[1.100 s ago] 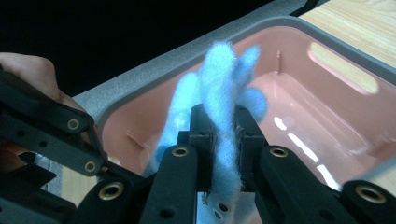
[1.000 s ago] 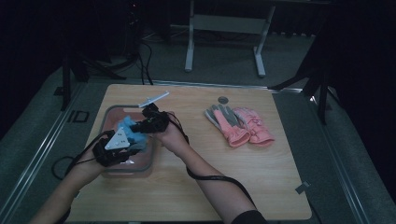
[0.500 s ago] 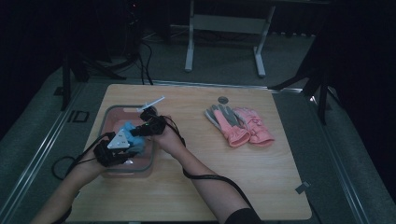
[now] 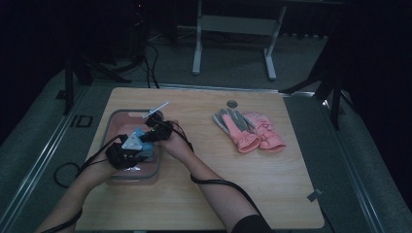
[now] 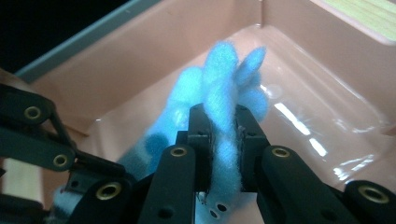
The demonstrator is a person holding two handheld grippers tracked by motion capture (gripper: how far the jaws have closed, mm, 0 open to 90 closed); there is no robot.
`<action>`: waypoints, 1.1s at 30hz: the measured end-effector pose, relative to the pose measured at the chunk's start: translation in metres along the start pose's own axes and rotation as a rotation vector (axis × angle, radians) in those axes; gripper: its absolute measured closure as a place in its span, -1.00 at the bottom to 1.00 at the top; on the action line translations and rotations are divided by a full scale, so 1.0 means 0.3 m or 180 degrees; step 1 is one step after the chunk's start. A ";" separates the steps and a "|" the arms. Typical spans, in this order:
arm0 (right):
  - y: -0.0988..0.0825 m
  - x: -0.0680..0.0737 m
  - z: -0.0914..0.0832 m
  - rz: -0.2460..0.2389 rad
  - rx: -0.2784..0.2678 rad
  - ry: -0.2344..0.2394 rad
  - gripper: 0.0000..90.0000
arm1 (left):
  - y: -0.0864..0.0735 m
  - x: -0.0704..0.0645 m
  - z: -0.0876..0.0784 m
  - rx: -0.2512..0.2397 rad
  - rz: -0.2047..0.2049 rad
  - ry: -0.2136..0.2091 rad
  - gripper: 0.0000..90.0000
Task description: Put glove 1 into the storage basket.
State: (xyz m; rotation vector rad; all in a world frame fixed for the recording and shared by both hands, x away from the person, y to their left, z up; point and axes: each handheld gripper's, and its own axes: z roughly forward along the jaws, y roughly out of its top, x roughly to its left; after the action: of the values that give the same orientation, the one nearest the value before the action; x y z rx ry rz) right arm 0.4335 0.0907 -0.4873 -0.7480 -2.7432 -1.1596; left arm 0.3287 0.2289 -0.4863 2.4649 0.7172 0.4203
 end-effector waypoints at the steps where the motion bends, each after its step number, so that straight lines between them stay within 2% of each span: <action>1: 0.004 0.001 0.005 -0.0001 0.0013 -0.0023 0.76 | 0.002 0.003 0.006 0.0025 0.0003 0.0005 0.73; 3: 0.011 -0.001 0.012 -0.0007 0.0035 -0.0059 0.68 | 0.006 0.013 0.020 0.0098 0.0013 0.0004 0.73; 5: 0.016 -0.004 0.018 0.0017 0.0026 -0.0118 0.48 | 0.005 0.021 0.034 0.0138 -0.0002 -0.0004 0.73; 7: 0.018 -0.008 0.016 0.0045 0.0013 -0.0089 0.31 | 0.001 0.031 0.053 0.0216 -0.0025 -0.0033 0.72; 8: 0.019 -0.007 0.012 0.0050 -0.0011 -0.0127 0.25 | 0.000 0.033 0.058 0.0237 -0.0027 -0.0030 0.72; 10: 0.019 -0.008 0.003 0.0035 -0.0012 -0.0133 0.14 | -0.002 0.040 0.062 0.0214 -0.0068 -0.0051 0.71; 13: 0.018 -0.009 -0.023 0.0051 -0.0101 -0.0082 0.03 | -0.005 0.047 0.063 0.0188 -0.0130 -0.0077 0.65; 14: 0.017 -0.011 -0.032 0.0070 -0.0148 -0.0071 0.00 | -0.006 0.048 0.063 0.0181 -0.0156 -0.0084 0.60; 15: 0.016 -0.013 -0.042 0.0088 -0.0187 -0.0046 -0.04 | -0.005 0.050 0.062 0.0171 -0.0180 -0.0068 0.45; 18: 0.008 -0.020 -0.073 0.0099 -0.0276 0.0014 -0.23 | -0.006 0.055 0.050 0.0074 -0.0312 -0.0017 0.03; 19: 0.004 -0.022 -0.084 0.0109 -0.0318 0.0038 -0.33 | -0.005 0.056 0.042 0.0021 -0.0367 0.0014 -0.06; 21: -0.004 -0.028 -0.107 0.0138 -0.0364 0.0093 -0.39 | -0.004 0.055 0.022 -0.0106 -0.0465 0.0048 -0.23; 23: -0.013 -0.033 -0.131 0.0145 -0.0409 0.0092 -0.50 | -0.004 0.056 0.000 -0.0204 -0.0560 0.0088 -0.43; 25: -0.024 -0.039 -0.154 0.0155 -0.0444 0.0094 -0.54 | -0.008 0.057 -0.023 -0.0343 -0.0681 0.0071 -0.57; 27: -0.038 -0.044 -0.176 0.0128 -0.0504 0.0105 -0.57 | -0.009 0.053 -0.044 -0.0474 -0.0821 0.0040 -0.62; 28: -0.048 -0.047 -0.190 0.0126 -0.0548 0.0141 -0.58 | -0.007 0.048 -0.049 -0.0510 -0.0824 0.0025 -0.66; 30: -0.062 -0.046 -0.209 0.0095 -0.0608 0.0165 -0.62 | 0.000 0.031 -0.060 -0.0575 -0.0816 0.0083 -0.66; 33: -0.085 -0.040 -0.240 0.0026 -0.0602 0.0167 -0.65 | 0.019 0.001 -0.072 -0.0682 -0.0831 0.0051 -0.66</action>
State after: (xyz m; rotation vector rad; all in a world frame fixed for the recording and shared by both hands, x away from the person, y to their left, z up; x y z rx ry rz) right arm 0.4237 0.0206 -0.4557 -0.7347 -2.6118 -1.4306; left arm 0.3221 0.2338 -0.4656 2.1362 0.9353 0.3947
